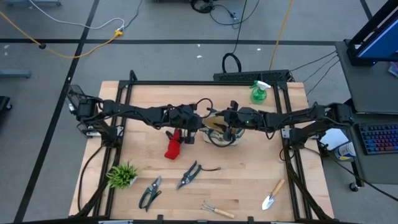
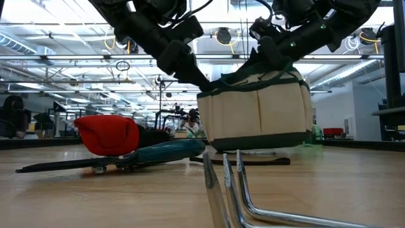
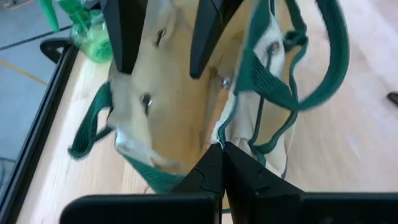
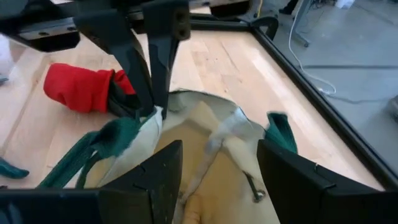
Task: Pick & Place Garden tools in Gardening bag
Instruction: Put the brow trowel into the gardening bag
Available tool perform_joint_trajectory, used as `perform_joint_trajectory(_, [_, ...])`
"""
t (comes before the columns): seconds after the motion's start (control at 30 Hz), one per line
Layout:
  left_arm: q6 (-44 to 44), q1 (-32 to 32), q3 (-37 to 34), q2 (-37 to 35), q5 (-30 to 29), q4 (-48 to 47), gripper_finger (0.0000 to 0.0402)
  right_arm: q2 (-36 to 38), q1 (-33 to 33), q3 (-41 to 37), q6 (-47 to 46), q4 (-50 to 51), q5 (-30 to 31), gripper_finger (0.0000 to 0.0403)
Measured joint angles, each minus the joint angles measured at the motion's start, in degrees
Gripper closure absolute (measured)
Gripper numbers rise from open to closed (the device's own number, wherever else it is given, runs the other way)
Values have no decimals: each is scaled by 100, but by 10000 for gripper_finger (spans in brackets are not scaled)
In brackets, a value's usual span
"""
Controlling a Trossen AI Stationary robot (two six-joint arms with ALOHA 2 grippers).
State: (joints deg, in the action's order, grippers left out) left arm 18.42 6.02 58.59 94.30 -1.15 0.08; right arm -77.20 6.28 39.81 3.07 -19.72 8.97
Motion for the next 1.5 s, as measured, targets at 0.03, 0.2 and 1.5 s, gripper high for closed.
perform_joint_trajectory(0.03, [38,0,0,0,-34,-39,394,23,2,0,-69,29,8,202])
perform_joint_trajectory(0.2, [193,-2,0,-4,-66,-253,396,61,2,0,-137,25,-2,202])
perform_joint_trajectory(1.5, [-574,2,-4,-2,-194,-295,356,876,-1519,4,-188,1800,-2667,202])
